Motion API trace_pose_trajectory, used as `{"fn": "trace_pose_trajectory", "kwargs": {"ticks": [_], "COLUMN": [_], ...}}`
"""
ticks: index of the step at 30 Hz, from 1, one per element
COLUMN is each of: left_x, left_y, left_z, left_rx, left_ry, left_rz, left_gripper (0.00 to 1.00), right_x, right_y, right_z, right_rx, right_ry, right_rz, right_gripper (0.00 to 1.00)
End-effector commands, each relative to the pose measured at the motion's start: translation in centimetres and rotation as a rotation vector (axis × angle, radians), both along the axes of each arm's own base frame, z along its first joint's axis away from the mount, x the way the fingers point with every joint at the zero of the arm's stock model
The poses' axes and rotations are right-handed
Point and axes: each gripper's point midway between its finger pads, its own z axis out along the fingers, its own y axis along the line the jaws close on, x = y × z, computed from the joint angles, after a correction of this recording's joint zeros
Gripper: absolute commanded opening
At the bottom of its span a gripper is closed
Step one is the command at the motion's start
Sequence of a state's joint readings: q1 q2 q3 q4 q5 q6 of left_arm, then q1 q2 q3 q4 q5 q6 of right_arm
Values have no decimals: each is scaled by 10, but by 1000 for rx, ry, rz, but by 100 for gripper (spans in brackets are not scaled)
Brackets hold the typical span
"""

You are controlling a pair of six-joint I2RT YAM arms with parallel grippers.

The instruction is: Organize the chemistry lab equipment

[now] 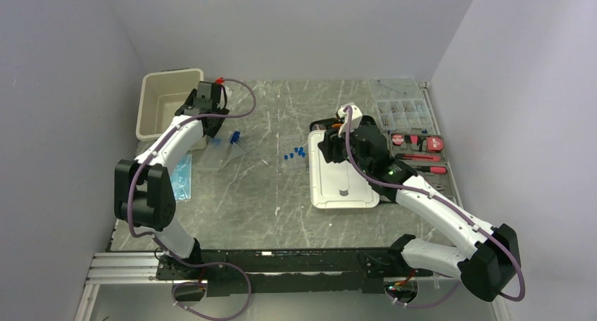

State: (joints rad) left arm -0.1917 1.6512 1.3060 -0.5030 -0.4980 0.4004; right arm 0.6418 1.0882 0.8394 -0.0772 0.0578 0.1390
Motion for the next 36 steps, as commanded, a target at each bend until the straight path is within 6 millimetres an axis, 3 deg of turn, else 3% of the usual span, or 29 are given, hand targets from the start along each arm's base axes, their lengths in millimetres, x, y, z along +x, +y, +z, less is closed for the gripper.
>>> {"fn": "trace_pose_trajectory", "kwargs": {"ticks": [1, 3, 7, 10, 16, 19, 23, 27, 36], "left_x": [5, -2, -21, -43, -82, -84, -80, -78, -77], "left_y": [-3, -12, -49, -79, -98, -97, -87, -70, -59], "left_z": [72, 82, 82, 44, -32, -57, -76, -81, -100], "left_rx": [-29, -82, -180, -216, -291, -258, -182, -83, 12], "left_ry": [-254, -302, -331, -220, 35, 120, 185, 180, 236], "left_rz": [66, 64, -27, -135, -137, -121, -61, -5, 30], "left_gripper": [85, 89, 90, 86, 72, 68, 62, 55, 46], "right_x": [0, 0, 0, 0, -2, -2, -4, -7, -8], "right_y": [0, -1, -3, -4, -8, -12, -22, -28, -32], "right_z": [20, 21, 23, 25, 29, 32, 34, 37, 38], "right_rx": [52, 51, 55, 61, 78, 88, 93, 101, 107], "right_ry": [-54, -57, -62, -67, -81, -97, -117, -130, -137], "right_rz": [-2, -5, -14, -20, -36, -56, -91, -108, -115], "right_gripper": [52, 53, 53, 54, 54, 54, 56, 57, 57]}}
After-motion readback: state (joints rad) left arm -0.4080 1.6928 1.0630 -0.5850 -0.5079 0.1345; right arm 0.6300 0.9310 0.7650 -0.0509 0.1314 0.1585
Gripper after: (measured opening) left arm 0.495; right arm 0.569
